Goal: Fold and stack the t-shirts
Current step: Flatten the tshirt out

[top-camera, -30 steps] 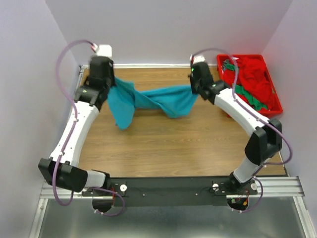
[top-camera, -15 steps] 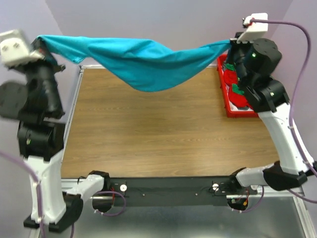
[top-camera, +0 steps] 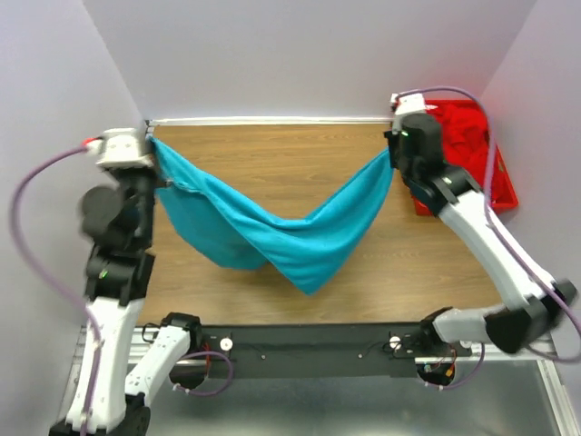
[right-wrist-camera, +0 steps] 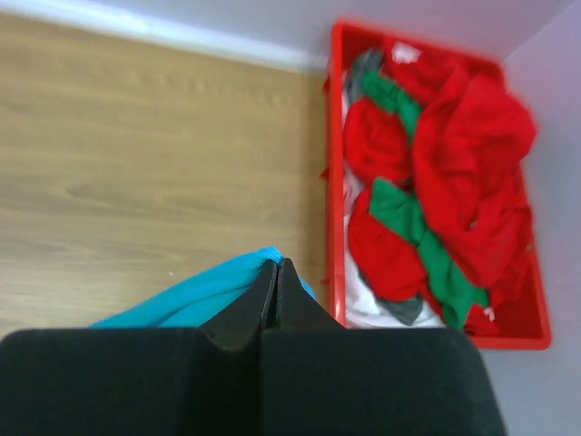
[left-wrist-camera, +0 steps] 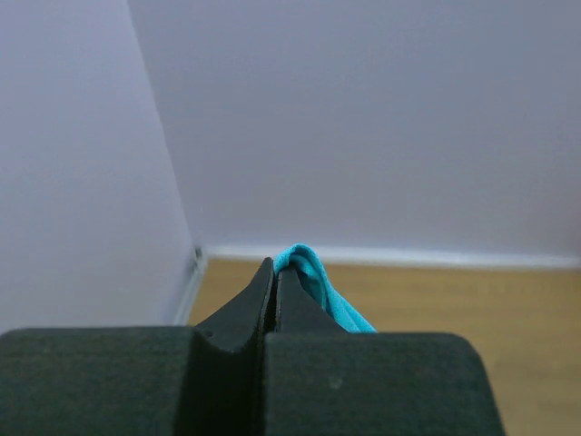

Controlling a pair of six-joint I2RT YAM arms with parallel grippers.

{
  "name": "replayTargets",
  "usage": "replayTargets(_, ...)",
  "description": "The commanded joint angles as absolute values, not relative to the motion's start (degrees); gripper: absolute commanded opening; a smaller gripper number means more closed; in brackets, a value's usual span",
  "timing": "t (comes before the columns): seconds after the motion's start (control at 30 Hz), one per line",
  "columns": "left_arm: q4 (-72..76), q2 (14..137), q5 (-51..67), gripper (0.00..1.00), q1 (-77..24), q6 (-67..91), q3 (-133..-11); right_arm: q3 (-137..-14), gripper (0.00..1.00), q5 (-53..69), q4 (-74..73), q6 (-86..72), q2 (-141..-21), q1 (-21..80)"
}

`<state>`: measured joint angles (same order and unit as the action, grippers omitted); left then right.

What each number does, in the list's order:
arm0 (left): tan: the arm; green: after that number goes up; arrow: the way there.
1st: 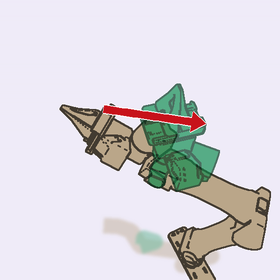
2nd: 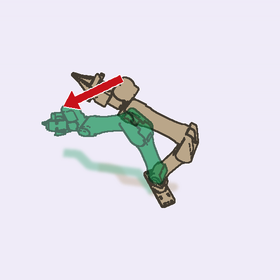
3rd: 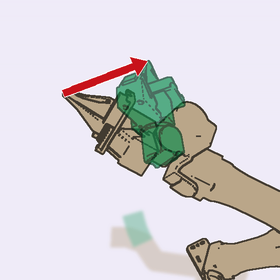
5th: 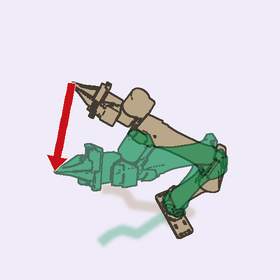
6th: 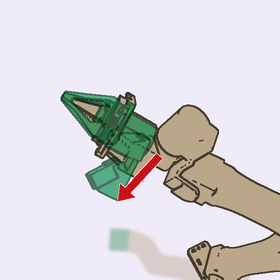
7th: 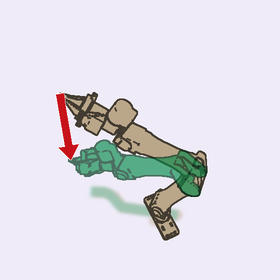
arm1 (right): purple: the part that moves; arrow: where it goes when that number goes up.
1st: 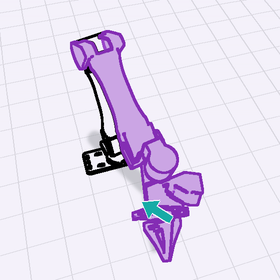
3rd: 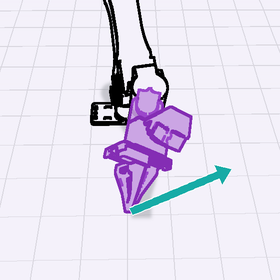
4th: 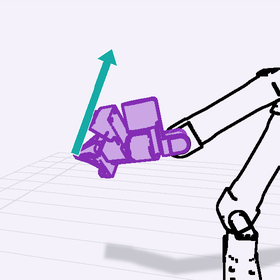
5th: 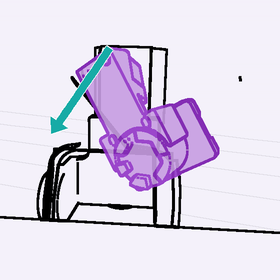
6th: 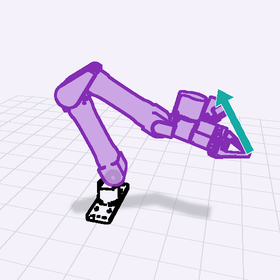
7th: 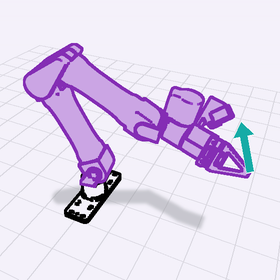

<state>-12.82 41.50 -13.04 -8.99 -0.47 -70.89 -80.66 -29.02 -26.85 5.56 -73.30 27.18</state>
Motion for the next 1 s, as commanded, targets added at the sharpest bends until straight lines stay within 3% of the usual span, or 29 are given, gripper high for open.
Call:
replayTargets(0.0,-8.4,45.4,-6.0,0.00,-8.9,2.8,-61.2,-80.1,0.01,-25.3,-26.2,2.9,-85.3,22.9)
replayTargets(0.03,-7.5,45.4,-5.4,0.00,-8.9,3.1,-59.9,-80.9,0.01,-24.5,-25.6,2.2,-88.3,21.5)
replayTargets(0.13,-4.1,51.2,-4.1,0.00,-9.0,3.9,-56.3,-86.9,0.26,-26.5,-25.3,0.2,-97.9,18.1)
replayTargets(0.17,-3.6,52.4,-4.1,0.00,-9.0,3.9,-56.0,-88.2,0.26,-26.5,-25.3,0.2,-99.2,18.2)
replayTargets(0.27,-1.4,55.9,-2.1,0.00,-9.0,4.6,-54.2,-88.8,0.56,-17.4,-25.4,-1.6,-98.6,19.1)
replayTargets(0.33,-0.3,57.0,-0.9,0.00,-9.0,4.7,-52.8,-86.6,0.64,-14.5,-25.6,-2.0,-97.1,20.6)
replayTargets(0.6,1.3,61.0,2.0,0.00,-9.1,4.5,-50.3,-68.2,0.67,-6.9,-27.4,-6.3,-90.6,41.5)
replayTargets(0.83,1.1,60.0,0.4,0.00,-9.1,4.4,-49.7,-70.4,0.65,-10.4,-27.2,-13.6,-101.0,58.2)
replayTargets(0.97,1.0,59.5,-1.4,0.00,-9.1,4.4,-49.1,-74.7,0.64,-11.5,-27.1,-15.4,-107.6,62.2)
